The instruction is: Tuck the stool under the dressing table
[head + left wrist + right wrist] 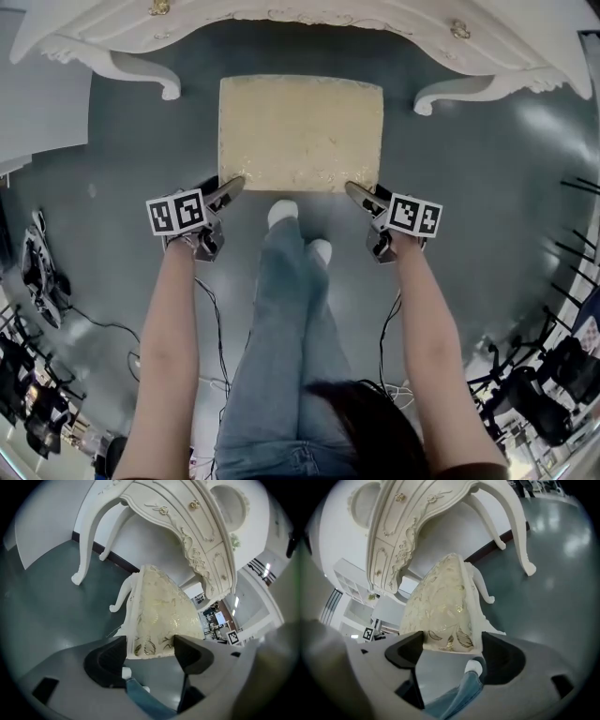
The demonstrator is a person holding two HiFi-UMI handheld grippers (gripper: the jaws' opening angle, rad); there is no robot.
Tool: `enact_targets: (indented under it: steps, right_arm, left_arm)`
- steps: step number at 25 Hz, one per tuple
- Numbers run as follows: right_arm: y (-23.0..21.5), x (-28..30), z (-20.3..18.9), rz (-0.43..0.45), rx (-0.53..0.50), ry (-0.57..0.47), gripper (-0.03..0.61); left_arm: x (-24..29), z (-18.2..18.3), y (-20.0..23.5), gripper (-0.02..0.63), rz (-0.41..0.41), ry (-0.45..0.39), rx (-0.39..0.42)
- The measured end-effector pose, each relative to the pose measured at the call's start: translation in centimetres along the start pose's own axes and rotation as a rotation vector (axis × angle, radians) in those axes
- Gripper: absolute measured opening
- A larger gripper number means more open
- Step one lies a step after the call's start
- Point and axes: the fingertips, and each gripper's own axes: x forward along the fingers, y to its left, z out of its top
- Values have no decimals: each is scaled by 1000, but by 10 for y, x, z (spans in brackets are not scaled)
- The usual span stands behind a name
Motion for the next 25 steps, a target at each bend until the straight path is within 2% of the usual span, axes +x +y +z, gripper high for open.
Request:
enact_targets:
  steps: [7, 15, 20, 22, 25]
  right_arm:
    - [2, 2, 6, -53, -55, -60, 370]
    - [11, 0, 40, -67, -96, -180, 370]
    - [5, 10, 51, -77, -95, -114, 370]
    - [2, 14, 53, -81, -98, -105, 370]
    - [-1, 19, 65, -84, -105, -126, 370]
  left_arm:
    - [-2, 13, 4, 296, 105, -76, 83]
    - [-5, 47, -3, 296, 134, -180, 110]
    - [6, 53, 1, 296, 158, -137, 110]
    - [15, 52, 0, 296, 144, -118, 104]
    - [19, 70, -2, 295, 174, -131, 158]
